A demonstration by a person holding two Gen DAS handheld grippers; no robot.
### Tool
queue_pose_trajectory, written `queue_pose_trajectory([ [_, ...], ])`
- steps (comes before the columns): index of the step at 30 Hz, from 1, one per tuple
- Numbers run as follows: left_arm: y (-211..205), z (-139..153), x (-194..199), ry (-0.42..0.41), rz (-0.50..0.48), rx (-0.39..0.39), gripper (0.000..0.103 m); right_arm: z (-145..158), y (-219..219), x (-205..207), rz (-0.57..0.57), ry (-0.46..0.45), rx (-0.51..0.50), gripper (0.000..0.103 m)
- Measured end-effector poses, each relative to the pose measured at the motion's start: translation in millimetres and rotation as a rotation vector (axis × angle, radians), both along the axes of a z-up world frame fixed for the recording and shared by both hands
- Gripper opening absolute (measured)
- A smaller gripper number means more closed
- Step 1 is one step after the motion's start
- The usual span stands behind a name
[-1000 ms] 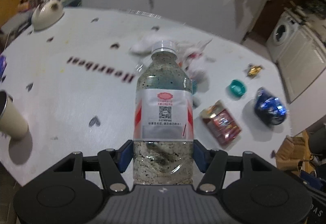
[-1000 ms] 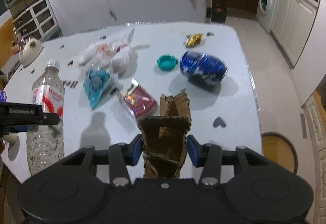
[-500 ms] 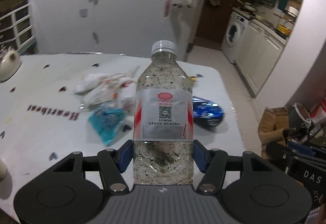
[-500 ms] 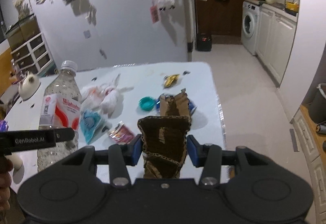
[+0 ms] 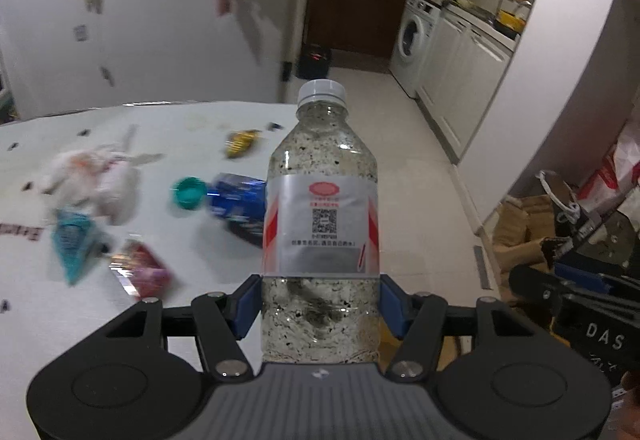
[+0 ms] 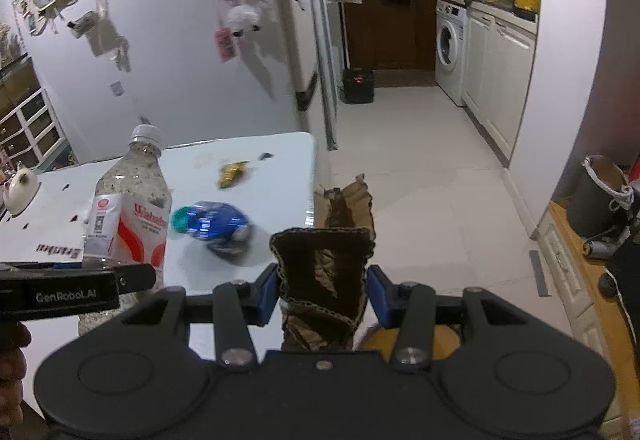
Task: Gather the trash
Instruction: 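Carry the bottle and cardboard in both tools over the trash bin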
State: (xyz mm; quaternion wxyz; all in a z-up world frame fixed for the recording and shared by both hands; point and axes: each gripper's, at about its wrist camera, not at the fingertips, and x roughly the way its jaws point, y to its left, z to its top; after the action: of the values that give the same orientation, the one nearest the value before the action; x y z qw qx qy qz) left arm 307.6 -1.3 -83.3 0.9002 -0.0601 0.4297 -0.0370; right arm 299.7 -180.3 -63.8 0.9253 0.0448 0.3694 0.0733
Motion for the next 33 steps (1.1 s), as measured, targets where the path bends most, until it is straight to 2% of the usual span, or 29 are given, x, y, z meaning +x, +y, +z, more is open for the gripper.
queue_pose_trajectory([
  [6, -67.9, -25.4, 26.5, 0.075, -0.047, -0.013, 0.062, -22.5, -69.9, 22.4, -0.008, 0.054, 0.0, 0.048],
  [14, -135.8, -72.8, 58.3, 0.21, -0.128, -0.005, 0.062, -68.2, -127.9, 47.7, -0.019, 0.171, 0.004, 0.048],
  [24, -167.0, -148.6, 90.9, 0.407, -0.154, -0.003, 0.062, -143.5, -162.6, 72.4, -0.039, 0.346, 0.032, 0.048],
  [33, -185.1, -246.7, 119.4, 0.631, -0.17, 0.048, 0.062, -222.5, -174.2, 87.8, -0.053, 0.503, 0.035, 0.048],
])
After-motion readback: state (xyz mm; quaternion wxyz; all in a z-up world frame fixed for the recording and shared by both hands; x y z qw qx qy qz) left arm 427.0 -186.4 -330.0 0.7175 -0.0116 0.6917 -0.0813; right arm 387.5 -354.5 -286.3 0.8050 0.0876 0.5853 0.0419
